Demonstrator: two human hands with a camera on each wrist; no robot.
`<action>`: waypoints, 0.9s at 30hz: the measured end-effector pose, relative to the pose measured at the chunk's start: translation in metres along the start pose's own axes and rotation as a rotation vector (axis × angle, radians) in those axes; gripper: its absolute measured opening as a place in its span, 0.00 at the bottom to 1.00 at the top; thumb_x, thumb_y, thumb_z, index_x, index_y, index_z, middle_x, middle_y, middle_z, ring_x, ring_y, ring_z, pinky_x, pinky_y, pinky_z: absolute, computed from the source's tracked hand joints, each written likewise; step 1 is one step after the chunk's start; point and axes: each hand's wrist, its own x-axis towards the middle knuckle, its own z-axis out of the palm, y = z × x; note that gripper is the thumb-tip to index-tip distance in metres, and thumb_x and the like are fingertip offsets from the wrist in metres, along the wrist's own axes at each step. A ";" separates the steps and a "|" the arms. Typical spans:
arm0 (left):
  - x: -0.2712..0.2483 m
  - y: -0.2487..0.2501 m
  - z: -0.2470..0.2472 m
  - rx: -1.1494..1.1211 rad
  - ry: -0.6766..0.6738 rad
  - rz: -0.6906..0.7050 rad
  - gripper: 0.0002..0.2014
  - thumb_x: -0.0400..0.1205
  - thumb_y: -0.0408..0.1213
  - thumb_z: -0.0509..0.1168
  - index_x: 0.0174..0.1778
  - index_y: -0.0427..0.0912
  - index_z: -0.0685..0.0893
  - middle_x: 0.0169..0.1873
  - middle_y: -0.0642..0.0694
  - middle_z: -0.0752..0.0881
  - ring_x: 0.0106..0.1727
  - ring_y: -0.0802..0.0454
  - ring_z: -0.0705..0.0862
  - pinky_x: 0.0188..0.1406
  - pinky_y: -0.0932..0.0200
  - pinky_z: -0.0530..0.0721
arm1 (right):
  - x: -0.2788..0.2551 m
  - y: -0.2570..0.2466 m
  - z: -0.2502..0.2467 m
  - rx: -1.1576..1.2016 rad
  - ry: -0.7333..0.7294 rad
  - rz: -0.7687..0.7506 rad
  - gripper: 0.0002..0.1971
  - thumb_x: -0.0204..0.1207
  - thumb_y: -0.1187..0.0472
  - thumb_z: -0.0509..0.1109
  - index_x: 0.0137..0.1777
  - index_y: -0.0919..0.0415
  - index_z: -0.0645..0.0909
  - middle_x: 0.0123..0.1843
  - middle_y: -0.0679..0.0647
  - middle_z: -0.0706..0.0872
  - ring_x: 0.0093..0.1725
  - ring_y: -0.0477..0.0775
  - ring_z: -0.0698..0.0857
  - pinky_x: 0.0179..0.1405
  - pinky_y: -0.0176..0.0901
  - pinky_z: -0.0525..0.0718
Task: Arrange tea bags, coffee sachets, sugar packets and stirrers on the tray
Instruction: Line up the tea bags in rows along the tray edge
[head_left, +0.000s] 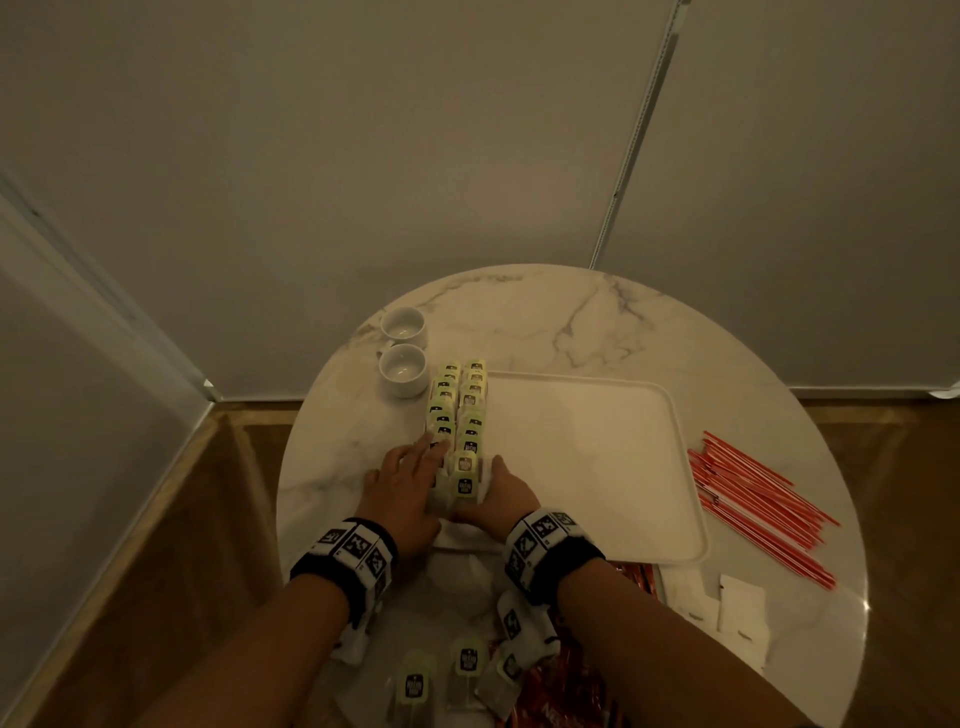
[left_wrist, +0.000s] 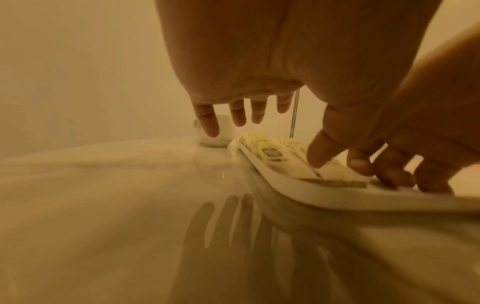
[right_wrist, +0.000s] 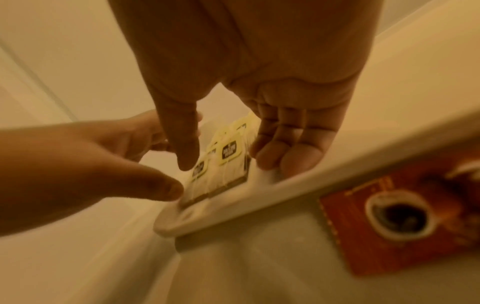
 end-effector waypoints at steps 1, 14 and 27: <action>-0.005 -0.003 -0.001 -0.046 0.039 0.010 0.42 0.73 0.44 0.68 0.81 0.55 0.54 0.81 0.52 0.57 0.77 0.48 0.59 0.71 0.46 0.68 | -0.007 0.000 -0.006 0.005 0.006 -0.013 0.42 0.65 0.46 0.81 0.74 0.59 0.64 0.68 0.56 0.79 0.66 0.58 0.80 0.58 0.42 0.77; -0.122 -0.021 0.017 0.023 -0.351 0.282 0.31 0.70 0.66 0.65 0.63 0.51 0.74 0.58 0.53 0.76 0.56 0.56 0.73 0.56 0.60 0.72 | -0.120 0.050 0.003 -0.877 -0.238 -0.422 0.27 0.74 0.40 0.65 0.65 0.58 0.75 0.64 0.57 0.76 0.65 0.61 0.73 0.62 0.55 0.76; -0.121 -0.008 0.043 -0.123 -0.329 0.125 0.18 0.72 0.49 0.71 0.47 0.54 0.67 0.48 0.55 0.70 0.49 0.55 0.72 0.47 0.61 0.71 | -0.127 0.059 0.010 -0.757 -0.213 -0.258 0.27 0.77 0.42 0.65 0.71 0.56 0.71 0.69 0.55 0.74 0.69 0.58 0.69 0.68 0.51 0.71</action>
